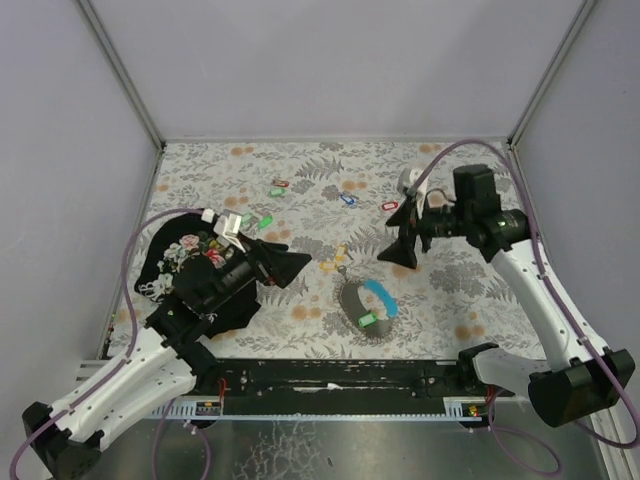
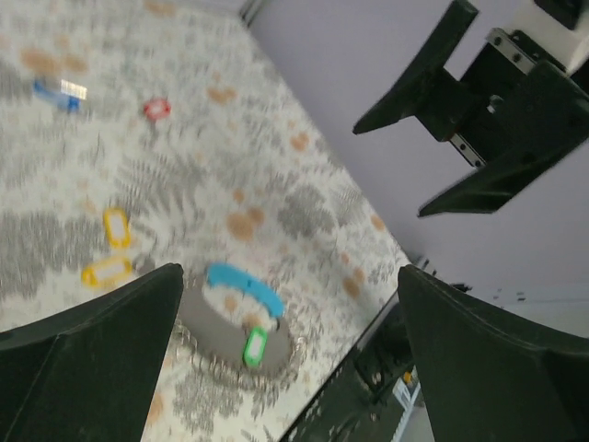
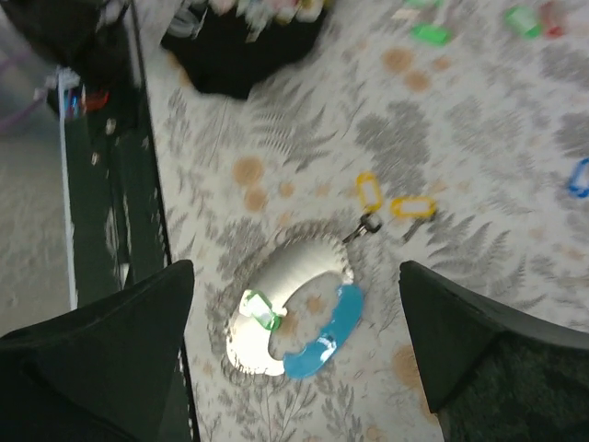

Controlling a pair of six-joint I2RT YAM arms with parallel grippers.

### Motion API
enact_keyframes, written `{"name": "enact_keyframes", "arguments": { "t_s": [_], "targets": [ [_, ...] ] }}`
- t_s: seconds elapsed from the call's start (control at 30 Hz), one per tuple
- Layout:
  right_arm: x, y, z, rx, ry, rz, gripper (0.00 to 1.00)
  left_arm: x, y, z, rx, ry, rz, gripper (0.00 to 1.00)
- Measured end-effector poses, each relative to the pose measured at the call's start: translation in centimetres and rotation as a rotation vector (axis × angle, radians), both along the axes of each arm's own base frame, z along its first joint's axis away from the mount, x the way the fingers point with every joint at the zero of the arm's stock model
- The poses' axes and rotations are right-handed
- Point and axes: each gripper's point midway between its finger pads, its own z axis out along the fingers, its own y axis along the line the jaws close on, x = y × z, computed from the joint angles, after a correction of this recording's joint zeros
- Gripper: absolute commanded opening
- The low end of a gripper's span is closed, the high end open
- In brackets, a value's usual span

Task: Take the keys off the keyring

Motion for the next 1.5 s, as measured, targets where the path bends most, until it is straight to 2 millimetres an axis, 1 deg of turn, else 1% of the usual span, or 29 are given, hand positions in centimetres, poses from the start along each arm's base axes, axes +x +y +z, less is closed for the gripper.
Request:
{"name": "enact_keyframes", "arguments": {
  "t_s": [0.07, 0.13, 0.17, 0.2, 0.23, 0.27, 0.33, 0.4, 0.47, 0.5, 0.53, 0.6, 0.7, 0.8, 0.87, 0.97, 1.13, 1.33, 1.5],
  "targets": [
    [-1.4, 0.1, -4.1, -0.058, -0.004, 0.111, 0.99, 0.0, -0.3, -2.9, -0.006, 0.071, -0.002, 1.00],
    [-3.0, 0.4, -7.5, -0.117, -0.034, 0.222, 0.99, -0.1, -0.3, -6.1, -0.021, 0.149, 0.004, 0.99],
    [-4.0, 0.7, -9.1, -0.149, -0.056, 0.288, 0.99, -0.2, -0.3, -7.3, -0.026, 0.177, 0.008, 0.99],
    [-5.1, 1.1, -10.6, -0.177, -0.079, 0.356, 1.00, -0.3, -0.2, -8.5, -0.031, 0.203, 0.014, 0.99],
    [-6.0, 1.3, -11.7, -0.196, -0.101, 0.409, 0.99, -0.4, -0.1, -9.6, -0.042, 0.233, 0.021, 0.99],
    [-6.9, 1.5, -12.8, -0.213, -0.121, 0.468, 0.96, -0.4, 0.1, -10.5, -0.047, 0.253, 0.029, 0.99],
    [-8.2, 1.5, -14.7, -0.232, -0.154, 0.551, 0.89, -0.4, 0.2, -11.5, -0.068, 0.280, 0.041, 0.99],
    [-8.7, 1.4, -16.2, -0.249, -0.180, 0.593, 0.86, -0.4, 0.3, -12.0, -0.081, 0.293, 0.052, 0.98],
    [-9.1, 1.2, -17.9, -0.275, -0.196, 0.621, 0.81, -0.2, 0.3, -12.0, -0.093, 0.295, 0.059, 0.98],
    [-9.3, 1.1, -18.9, -0.291, -0.207, 0.639, 0.77, -0.1, 0.2, -12.0, -0.097, 0.294, 0.060, 0.98],
    [-9.7, 1.0, -19.9, -0.307, -0.211, 0.660, 0.71, 0.0, 0.2, -11.9, -0.100, 0.294, 0.063, 0.98],
    [-10.2, 0.9, -21.3, -0.343, -0.224, 0.698, 0.67, 0.3, 0.0, -12.2, -0.097, 0.297, 0.067, 0.98],
    [-10.4, 1.2, -22.3, -0.374, -0.254, 0.741, 0.64, 0.7, -0.3, -12.9, -0.084, 0.312, 0.069, 0.96],
    [-9.9, 1.7, -22.6, -0.386, -0.277, 0.771, 0.51, 1.0, -0.6, -13.7, -0.067, 0.332, 0.071, 0.94],
    [-9.4, 2.0, -22.9, -0.395, -0.290, 0.789, 0.47, 1.0, -0.8, -14.0, -0.062, 0.338, 0.066, 0.94],
    [-9.0, 2.7, -23.3, -0.405, -0.299, 0.822, 0.44, 1.0, -0.9, -14.1, -0.059, 0.340, 0.057, 0.94],
    [-9.7, 3.8, -24.1, -0.426, -0.343, 0.885, 0.40, 1.0, -1.0, -13.8, -0.064, 0.330, 0.054, 0.94],
    [-9.4, 3.9, -24.9, -0.461, -0.359, 0.893, 0.37, 1.0, -1.0, -13.5, -0.073, 0.320, 0.052, 0.94],
    [-9.9, 3.7, -25.9, -0.494, -0.348, 0.918, 0.33, 0.9, -0.9, -13.8, -0.071, 0.323, 0.053, 0.94]
  ]
}}
